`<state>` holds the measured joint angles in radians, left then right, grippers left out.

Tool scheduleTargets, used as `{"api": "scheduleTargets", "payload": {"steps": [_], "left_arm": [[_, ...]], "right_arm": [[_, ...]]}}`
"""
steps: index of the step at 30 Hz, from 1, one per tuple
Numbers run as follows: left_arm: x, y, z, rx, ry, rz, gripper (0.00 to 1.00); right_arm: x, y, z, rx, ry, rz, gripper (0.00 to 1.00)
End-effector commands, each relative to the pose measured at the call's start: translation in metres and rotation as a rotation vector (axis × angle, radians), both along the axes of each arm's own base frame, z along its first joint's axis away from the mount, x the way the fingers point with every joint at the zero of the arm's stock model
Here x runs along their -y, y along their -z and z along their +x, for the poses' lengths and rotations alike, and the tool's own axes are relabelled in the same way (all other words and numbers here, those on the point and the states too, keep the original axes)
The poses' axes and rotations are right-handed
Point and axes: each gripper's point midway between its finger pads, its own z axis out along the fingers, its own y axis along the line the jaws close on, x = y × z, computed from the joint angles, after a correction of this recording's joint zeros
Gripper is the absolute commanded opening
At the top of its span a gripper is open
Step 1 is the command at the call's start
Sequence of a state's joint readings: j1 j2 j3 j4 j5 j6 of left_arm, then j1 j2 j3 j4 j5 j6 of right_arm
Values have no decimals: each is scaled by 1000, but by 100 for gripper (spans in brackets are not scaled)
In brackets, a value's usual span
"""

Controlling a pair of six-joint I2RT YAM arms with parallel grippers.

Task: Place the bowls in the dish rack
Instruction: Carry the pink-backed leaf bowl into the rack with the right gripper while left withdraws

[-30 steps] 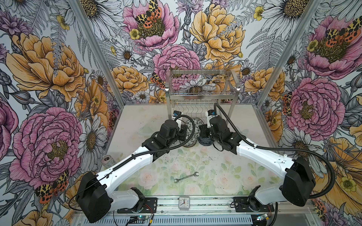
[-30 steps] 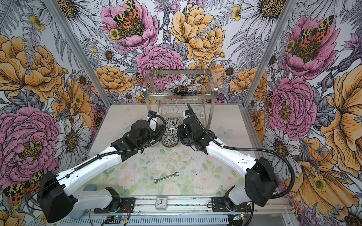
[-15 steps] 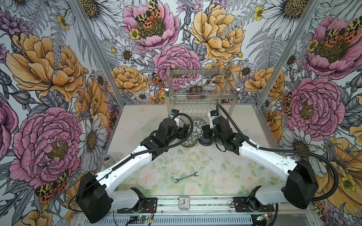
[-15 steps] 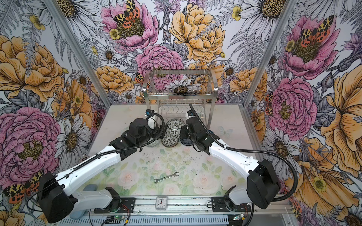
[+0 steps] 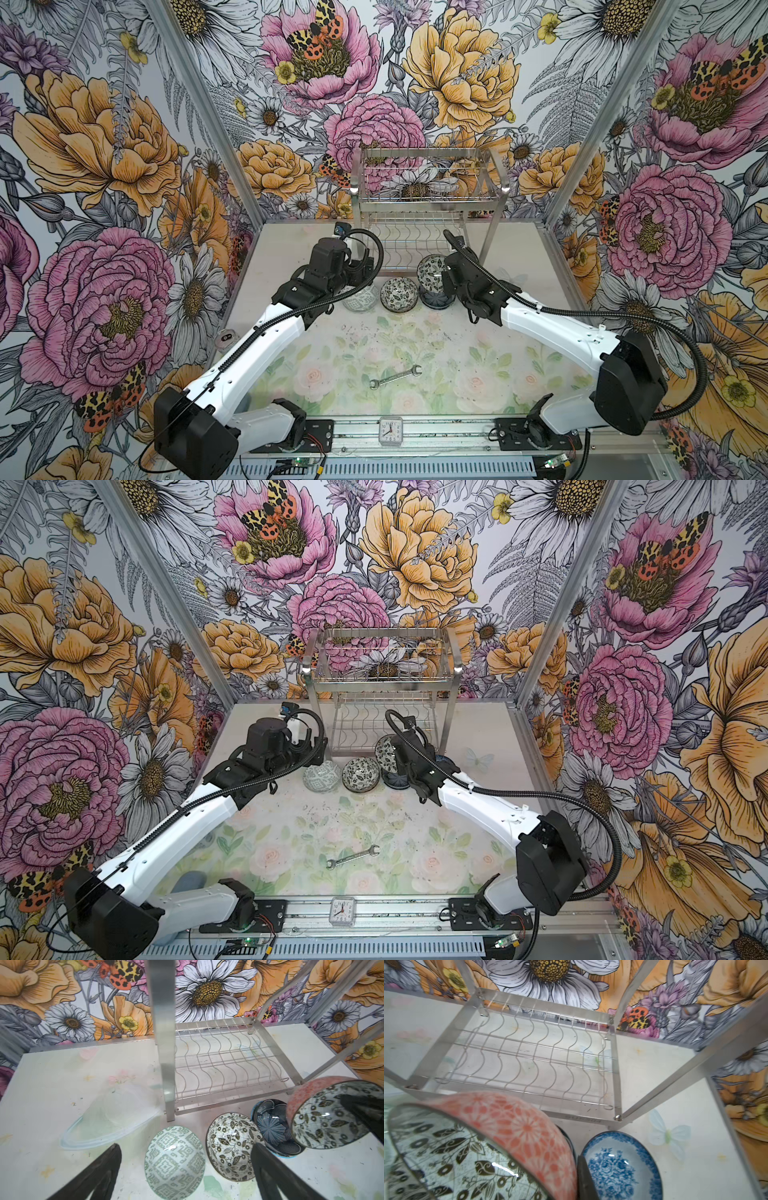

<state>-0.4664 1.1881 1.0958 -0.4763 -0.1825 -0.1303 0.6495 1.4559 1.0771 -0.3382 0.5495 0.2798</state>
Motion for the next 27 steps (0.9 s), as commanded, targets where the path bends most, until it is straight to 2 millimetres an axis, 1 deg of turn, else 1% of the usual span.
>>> {"api": "scheduleTargets", "payload": {"steps": [1, 2, 4, 9, 11, 14, 18, 23, 27], "left_arm": [[-16, -7, -6, -7, 12, 9, 99], [-22, -7, -5, -8, -1, 6, 99], [-26, -7, -4, -16, -7, -3, 99], [-25, -10, -5, -35, 18, 28, 99], [-24, -11, -5, -42, 30, 40, 99], [-22, -13, -5, -47, 60, 50, 99], [-33, -16, 1, -55, 53, 70, 98], [-38, -7, 3, -90, 57, 12, 99], [-43, -8, -1, -77, 52, 28, 99]], "right_arm": [[14, -48, 23, 182, 74, -177, 0], [14, -50, 26, 198, 76, -219, 0], [14, -56, 33, 230, 73, -281, 0], [12, -68, 47, 308, 77, -419, 0], [9, -70, 53, 328, 72, -465, 0], [3, -69, 64, 349, 62, -537, 0], [-3, -66, 80, 369, 54, -644, 0], [-11, -70, 103, 397, 51, -739, 0], [-16, -62, 124, 386, 38, -836, 0]]}}
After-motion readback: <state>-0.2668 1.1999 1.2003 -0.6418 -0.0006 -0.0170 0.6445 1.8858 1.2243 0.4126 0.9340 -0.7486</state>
